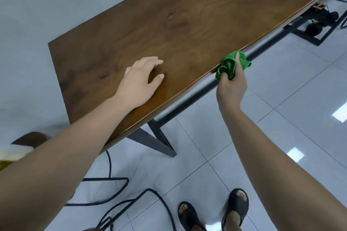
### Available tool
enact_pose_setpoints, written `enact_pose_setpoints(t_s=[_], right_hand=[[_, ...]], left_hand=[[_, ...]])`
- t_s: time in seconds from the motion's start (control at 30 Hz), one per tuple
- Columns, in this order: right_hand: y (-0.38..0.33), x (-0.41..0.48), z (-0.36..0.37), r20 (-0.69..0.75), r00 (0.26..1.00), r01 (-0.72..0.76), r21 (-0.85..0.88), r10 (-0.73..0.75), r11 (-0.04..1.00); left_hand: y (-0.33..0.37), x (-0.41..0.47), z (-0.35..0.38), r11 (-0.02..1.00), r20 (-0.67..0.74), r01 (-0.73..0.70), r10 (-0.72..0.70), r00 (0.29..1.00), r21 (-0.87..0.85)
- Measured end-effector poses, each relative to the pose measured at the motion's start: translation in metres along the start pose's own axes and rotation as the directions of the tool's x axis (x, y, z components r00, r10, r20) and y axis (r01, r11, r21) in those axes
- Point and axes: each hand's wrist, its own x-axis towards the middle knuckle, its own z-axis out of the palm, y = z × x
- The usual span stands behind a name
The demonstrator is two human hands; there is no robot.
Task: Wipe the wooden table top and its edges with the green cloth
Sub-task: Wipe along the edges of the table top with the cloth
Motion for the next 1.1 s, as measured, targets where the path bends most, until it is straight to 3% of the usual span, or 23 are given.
enact_pose_setpoints(t_s=[0.27, 0.47, 0.73, 0.9, 1.1], right_hand=[[0.007, -0.075, 0.025, 0.029, 1.0, 0.007, 0.074, -0.009, 0.997], [0.025, -0.181, 0.062, 0.151, 0.975, 0.15, 0.111, -0.166, 0.982], [0.035, -0.326, 0.114, 0.498, 0.815, 0.229, 0.195, -0.297, 0.954], [0.033, -0.316, 0.109, 0.52, 0.791, 0.262, 0.186, -0.321, 0.947], [0.029, -0.232, 0.076, 0.351, 0.85, 0.383, 0.098, -0.392, 0.919]], left_hand=[[-0.07, -0.102, -0.024, 0.985, -0.017, 0.171, -0.17, 0.985, 0.038], [-0.096, -0.14, -0.023, 0.977, -0.022, 0.207, -0.206, 0.978, 0.058], [-0.104, -0.144, -0.012, 0.976, -0.088, 0.213, -0.209, 0.974, 0.035], [-0.109, -0.143, -0.009, 0.976, -0.101, 0.218, -0.216, 0.971, 0.013], [-0.109, -0.143, -0.008, 0.974, -0.101, 0.224, -0.225, 0.969, -0.016]])
